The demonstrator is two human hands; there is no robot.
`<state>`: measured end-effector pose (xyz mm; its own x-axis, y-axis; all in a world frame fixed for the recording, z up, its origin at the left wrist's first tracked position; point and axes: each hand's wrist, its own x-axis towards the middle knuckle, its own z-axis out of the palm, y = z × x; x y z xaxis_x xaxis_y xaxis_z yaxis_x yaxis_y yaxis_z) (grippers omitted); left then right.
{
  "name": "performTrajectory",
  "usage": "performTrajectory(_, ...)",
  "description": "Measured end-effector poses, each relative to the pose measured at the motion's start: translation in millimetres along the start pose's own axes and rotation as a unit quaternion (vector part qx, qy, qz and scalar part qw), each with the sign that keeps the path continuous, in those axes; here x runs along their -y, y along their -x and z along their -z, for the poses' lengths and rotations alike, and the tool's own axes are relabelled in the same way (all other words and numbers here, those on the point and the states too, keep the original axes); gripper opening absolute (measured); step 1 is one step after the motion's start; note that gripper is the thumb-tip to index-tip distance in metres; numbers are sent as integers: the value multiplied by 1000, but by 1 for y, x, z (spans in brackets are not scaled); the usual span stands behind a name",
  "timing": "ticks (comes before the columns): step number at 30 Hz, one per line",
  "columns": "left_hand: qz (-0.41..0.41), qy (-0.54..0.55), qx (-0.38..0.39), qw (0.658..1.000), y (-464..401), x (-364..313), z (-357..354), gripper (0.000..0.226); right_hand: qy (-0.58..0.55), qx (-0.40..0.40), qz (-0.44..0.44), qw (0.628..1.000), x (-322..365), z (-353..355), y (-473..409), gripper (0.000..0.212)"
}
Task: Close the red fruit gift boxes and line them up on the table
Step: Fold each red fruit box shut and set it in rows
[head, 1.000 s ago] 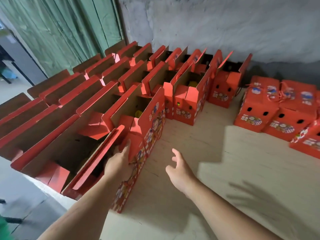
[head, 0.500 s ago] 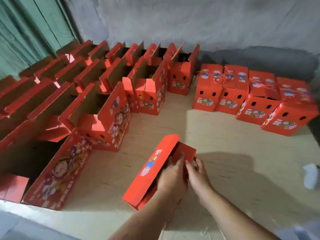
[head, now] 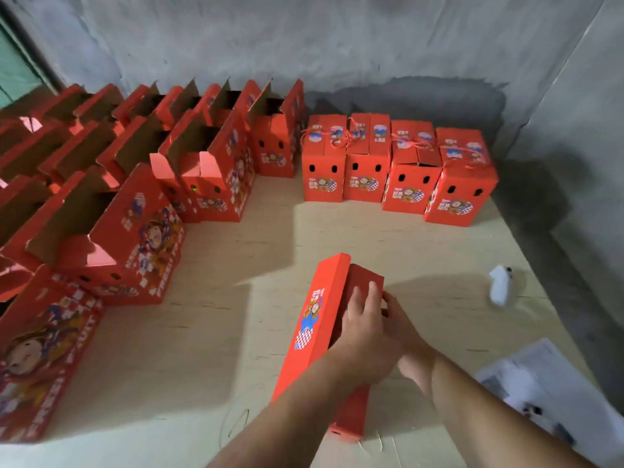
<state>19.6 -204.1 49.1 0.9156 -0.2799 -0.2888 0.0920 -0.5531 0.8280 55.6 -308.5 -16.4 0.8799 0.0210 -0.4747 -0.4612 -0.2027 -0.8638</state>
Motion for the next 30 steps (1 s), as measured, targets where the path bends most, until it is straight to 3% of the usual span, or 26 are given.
performTrajectory(2,-88,108,-60,988,22,6,20,37,1,-18,13,1000,-4,-7,0,41)
performTrajectory(3,-110,112,-113,981,29,15,31,33,-5,-28,14,1000,-4,-14,0,52)
performTrajectory(5,-99,-16,-209,973,28,46,50,47,33,-37,32,998,1,-25,3,92)
performTrajectory(6,-57,-73,-210,973,25,62,55,63,39,-39,32,998,2,-28,1,109)
performTrajectory(8,46,-40,-141,988,21,88,57,86,75,-41,34,996,6,-37,-2,122)
performTrajectory(11,59,35,-113,991,14,102,50,96,121,-72,63,988,6,-47,-6,114)
performTrajectory(14,37,-4,-110,993,6,100,52,107,128,-129,86,980,-1,-51,-13,91)
performTrajectory(17,27,-15,-98,995,3,100,54,102,120,-182,86,972,-10,-50,-17,76)
performTrajectory(21,25,-40,-90,995,2,98,49,88,139,-148,81,976,-21,-56,-9,98)
performTrajectory(26,26,-45,-91,994,-2,100,52,92,169,-137,68,974,-17,-44,-10,102)
performTrajectory(30,-13,22,-81,996,-5,115,62,85,149,-26,-6,988,-7,-41,-7,109)
